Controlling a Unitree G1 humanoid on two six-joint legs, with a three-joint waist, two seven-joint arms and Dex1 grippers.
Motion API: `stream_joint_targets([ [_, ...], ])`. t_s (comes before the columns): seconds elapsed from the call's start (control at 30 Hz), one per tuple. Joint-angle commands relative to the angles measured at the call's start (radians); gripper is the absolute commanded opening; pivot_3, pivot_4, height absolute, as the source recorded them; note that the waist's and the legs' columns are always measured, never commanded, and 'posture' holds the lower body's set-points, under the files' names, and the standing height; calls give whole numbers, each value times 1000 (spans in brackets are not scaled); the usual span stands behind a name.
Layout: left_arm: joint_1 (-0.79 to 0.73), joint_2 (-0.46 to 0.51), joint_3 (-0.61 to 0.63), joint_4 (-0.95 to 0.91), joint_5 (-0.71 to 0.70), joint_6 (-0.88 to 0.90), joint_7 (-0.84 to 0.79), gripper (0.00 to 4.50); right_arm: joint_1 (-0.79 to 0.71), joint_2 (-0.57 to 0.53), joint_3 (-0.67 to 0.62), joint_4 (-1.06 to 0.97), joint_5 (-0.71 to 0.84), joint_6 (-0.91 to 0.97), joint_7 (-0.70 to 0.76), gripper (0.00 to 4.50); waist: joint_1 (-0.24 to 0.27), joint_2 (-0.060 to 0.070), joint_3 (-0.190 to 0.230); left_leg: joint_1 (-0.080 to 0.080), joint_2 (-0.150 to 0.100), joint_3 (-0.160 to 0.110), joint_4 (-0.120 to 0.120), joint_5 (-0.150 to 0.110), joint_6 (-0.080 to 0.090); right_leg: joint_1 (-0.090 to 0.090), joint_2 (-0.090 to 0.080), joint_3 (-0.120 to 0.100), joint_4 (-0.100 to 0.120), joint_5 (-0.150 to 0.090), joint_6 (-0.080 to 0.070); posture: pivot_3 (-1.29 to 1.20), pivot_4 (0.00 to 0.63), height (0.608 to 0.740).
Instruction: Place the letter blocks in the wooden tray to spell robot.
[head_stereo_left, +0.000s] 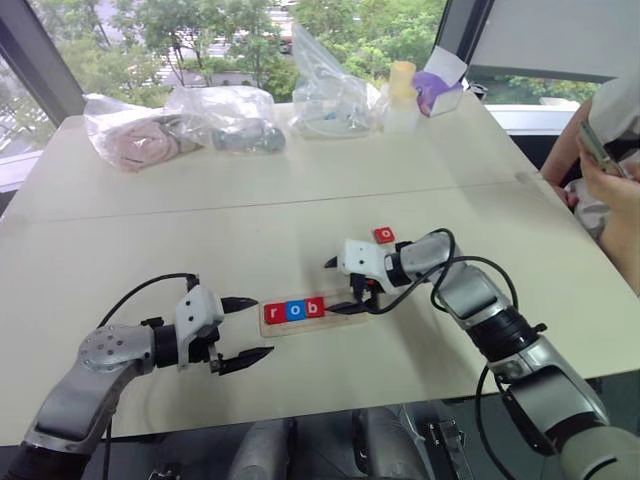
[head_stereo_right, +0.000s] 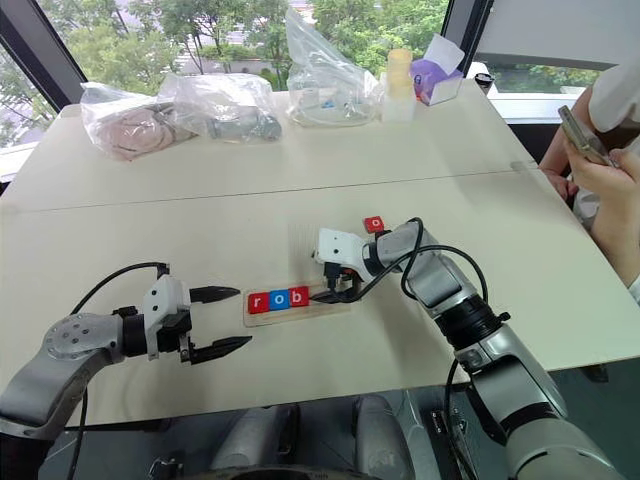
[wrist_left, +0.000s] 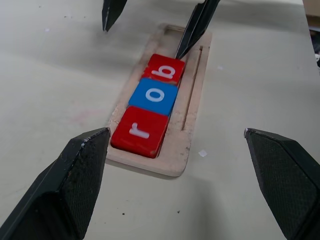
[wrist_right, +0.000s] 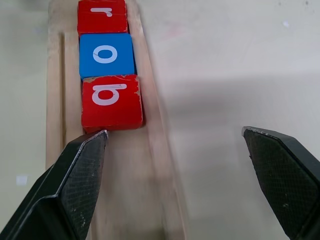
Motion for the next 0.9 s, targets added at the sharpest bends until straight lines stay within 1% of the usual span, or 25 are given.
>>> stream_joint_targets([
  [0.03, 4, 1, 18, -39, -18, 7, 6, 4500, -20, 8, -2, -22, -4, -10, -5, 4450, -1, 0, 0, 0, 0, 0, 0, 0, 0, 0, 0, 0, 0, 0, 0, 0, 150, 740],
  [0.2, 5, -1, 18, -46, -17, 14, 11, 4500, -32, -45, -18, -16, -45, -56, -8, 4450, -1, 0, 0, 0, 0, 0, 0, 0, 0, 0, 0, 0, 0, 0, 0, 0, 150, 740],
  [0.27, 5, -2, 20, -48, -17, 15, 13, 4500, -43, -68, -71, -21, -23, -31, -25, 4450, 0, 0, 0, 0, 0, 0, 0, 0, 0, 0, 0, 0, 0, 0, 0, 0, 150, 740],
  [0.37, 7, -5, 20, -49, -16, 13, 19, 4500, -60, -78, -205, -44, 23, 99, -126, 4450, 0, 0, 0, 0, 0, 0, 0, 0, 0, 0, 0, 0, 0, 0, -1, 0, 150, 740],
  [0.43, 8, -8, 18, -47, -15, 11, 21, 4500, -65, -50, -277, -61, 29, 212, -232, 4450, 0, 0, 0, 0, 0, 0, 0, 0, 0, 0, 0, 0, 0, 0, -1, 0, 150, 740],
  [0.5, 5, -12, 13, -42, -12, 7, 23, 4500, -69, -15, -323, -72, 14, 325, -345, 4450, -1, 0, 0, 0, 0, 0, 0, 0, 0, 0, -1, 0, 0, 0, -1, 0, 150, 740],
  [0.57, -3, -18, 5, -35, -8, 4, 23, 4500, -65, 24, -357, -85, -9, 422, -461, 4450, -2, 0, 0, 0, 0, 0, -1, 0, 0, -1, -1, 1, 0, 0, -1, 0, 150, 740],
  [0.63, -15, -26, -6, -29, -4, 3, 22, 4500, -55, 59, -375, -93, -24, 476, -552, 4450, -2, 0, 0, 0, 0, 0, -1, 0, 0, -1, -1, 1, 1, 0, -1, 0, 150, 740],
  [0.8, -43, -39, -25, -15, 3, 2, 17, 4500, -46, 154, -413, -70, -17, 571, -706, 4450, -1, 0, 0, -1, 0, 0, -1, 0, 0, -2, -1, 1, 1, 0, -1, 0, 150, 740],
  [0.9, -53, -40, -29, -9, 3, 3, 16, 4500, -55, 194, -434, -47, 3, 598, -755, 4450, -2, 0, 0, -1, 0, 0, -1, 0, 0, -2, 0, 1, 1, 0, -1, 0, 150, 740],
])
